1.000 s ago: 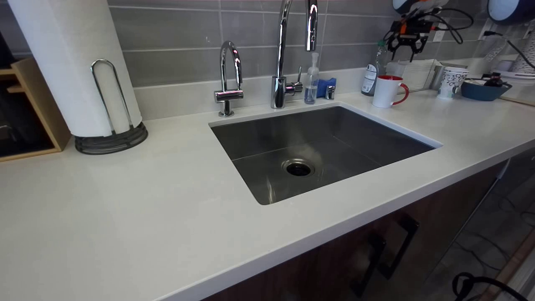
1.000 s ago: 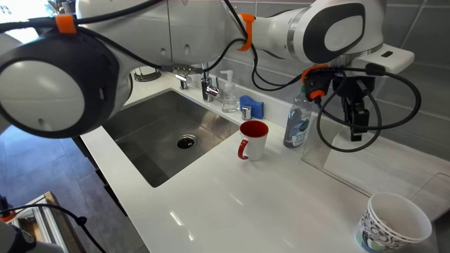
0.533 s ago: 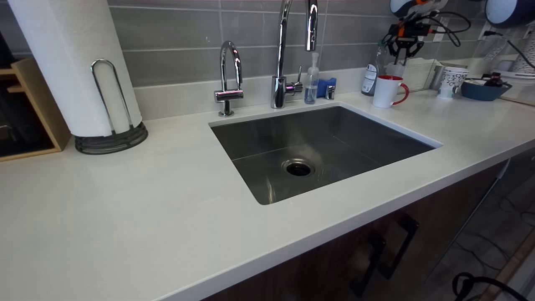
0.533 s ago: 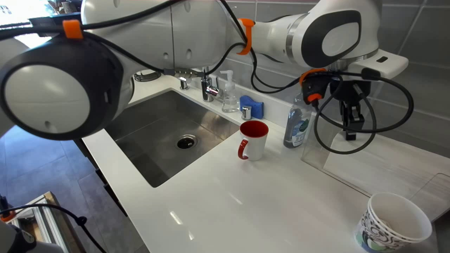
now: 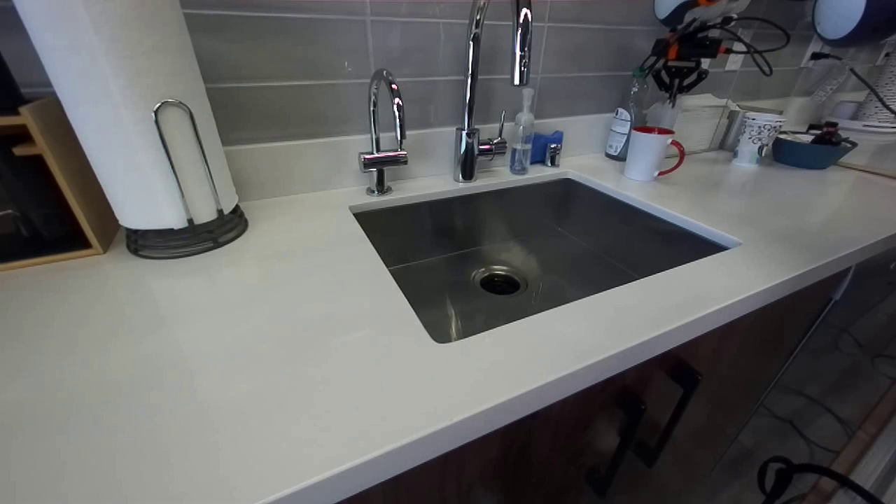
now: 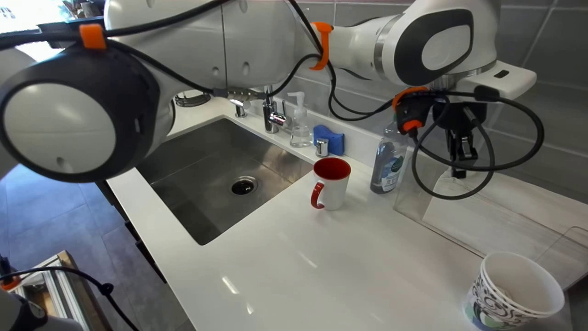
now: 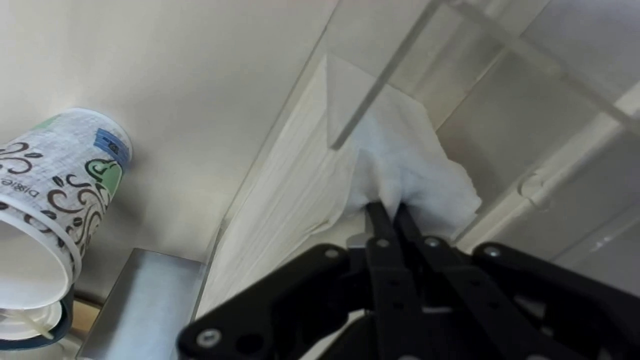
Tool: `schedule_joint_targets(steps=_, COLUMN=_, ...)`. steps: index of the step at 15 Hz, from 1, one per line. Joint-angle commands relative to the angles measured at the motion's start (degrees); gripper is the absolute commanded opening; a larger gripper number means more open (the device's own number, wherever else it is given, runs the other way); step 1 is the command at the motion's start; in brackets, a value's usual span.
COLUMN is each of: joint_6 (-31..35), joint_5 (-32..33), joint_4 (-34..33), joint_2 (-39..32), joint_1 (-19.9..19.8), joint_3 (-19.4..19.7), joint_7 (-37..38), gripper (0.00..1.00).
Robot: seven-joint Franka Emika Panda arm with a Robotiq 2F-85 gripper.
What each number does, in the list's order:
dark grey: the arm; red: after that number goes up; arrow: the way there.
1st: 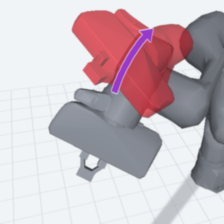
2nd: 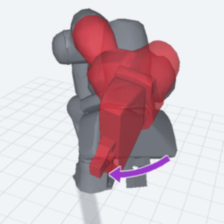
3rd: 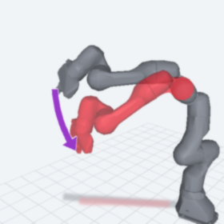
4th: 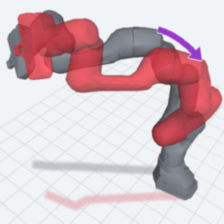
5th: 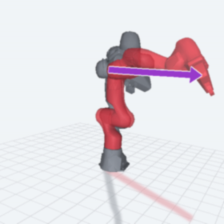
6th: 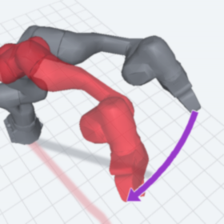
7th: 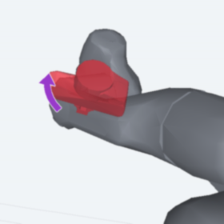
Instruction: Use the serviette to clean a portion of the counter
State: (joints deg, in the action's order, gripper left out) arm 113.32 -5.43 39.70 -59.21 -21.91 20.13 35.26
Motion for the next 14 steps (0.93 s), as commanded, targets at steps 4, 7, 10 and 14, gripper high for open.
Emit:
schedule_joint_targets(steps=4, joint_6=-0.20, joint_5=1.10, joint_4=-0.70, joint_2=0.50, joint_1=0.81, joint_3=2.30, joint_7=1.39, gripper=0.05)
schedule_joint_targets(steps=7, joint_6=-0.15, joint_5=0.91, joint_4=-0.54, joint_2=0.78, joint_1=1.03, joint_3=2.58, joint_7=1.16, gripper=0.03)
schedule_joint_targets(steps=10, joint_6=-0.03, joint_5=0.81, joint_4=-0.47, joint_2=1.06, joint_1=1.15, joint_3=2.73, joint_7=0.94, gripper=0.07)
schedule_joint_targets(steps=14, joint_6=-0.05, joint_5=0.83, joint_4=-0.42, joint_2=1.22, joint_1=1.28, joint_3=2.97, joint_7=0.94, gripper=0.07)
